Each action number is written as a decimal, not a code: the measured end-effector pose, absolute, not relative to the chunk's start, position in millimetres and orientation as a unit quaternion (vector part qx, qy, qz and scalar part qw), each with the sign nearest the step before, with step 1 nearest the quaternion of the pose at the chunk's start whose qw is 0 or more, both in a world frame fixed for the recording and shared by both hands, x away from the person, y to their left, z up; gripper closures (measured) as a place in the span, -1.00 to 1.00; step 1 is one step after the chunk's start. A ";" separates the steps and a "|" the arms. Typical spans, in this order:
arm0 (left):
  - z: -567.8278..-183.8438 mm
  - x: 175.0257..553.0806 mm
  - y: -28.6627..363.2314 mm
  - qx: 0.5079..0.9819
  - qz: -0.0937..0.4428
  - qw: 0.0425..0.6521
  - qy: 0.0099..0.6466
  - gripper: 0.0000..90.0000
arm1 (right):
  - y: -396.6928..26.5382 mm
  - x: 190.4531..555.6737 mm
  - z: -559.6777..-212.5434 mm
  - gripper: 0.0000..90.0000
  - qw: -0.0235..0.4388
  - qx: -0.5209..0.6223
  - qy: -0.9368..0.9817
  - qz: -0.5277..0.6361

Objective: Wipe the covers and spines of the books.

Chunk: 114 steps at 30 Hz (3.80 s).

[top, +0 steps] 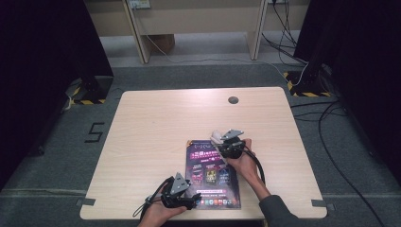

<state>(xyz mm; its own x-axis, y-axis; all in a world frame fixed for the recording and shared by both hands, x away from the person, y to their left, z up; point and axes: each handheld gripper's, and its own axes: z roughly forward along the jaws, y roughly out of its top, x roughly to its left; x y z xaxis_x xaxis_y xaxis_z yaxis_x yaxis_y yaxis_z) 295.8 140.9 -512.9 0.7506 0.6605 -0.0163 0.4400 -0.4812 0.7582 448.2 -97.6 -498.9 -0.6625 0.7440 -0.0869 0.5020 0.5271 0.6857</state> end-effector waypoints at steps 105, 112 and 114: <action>-515.0 291.4 141.8 0.842 0.151 0.399 0.331 -0.23 | -89.8 449.4 -498.7 0.41 0.180 0.361 0.856 0.322; -514.9 291.6 141.7 0.842 0.150 0.399 0.332 -0.23 | -127.6 450.6 -498.0 0.39 0.198 0.398 0.840 0.312; -514.8 291.7 141.7 0.842 0.150 0.398 0.332 -0.24 | -134.4 449.7 -498.6 0.39 0.195 0.410 0.833 0.317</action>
<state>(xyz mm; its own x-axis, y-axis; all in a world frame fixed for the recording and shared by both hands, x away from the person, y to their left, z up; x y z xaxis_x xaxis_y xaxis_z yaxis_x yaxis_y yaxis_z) 291.7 141.7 -514.8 0.7352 0.6777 -0.0124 0.4393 -0.4624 0.7702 449.7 -134.4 -498.6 -0.5879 0.8064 -0.0640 0.5593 0.4624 0.6880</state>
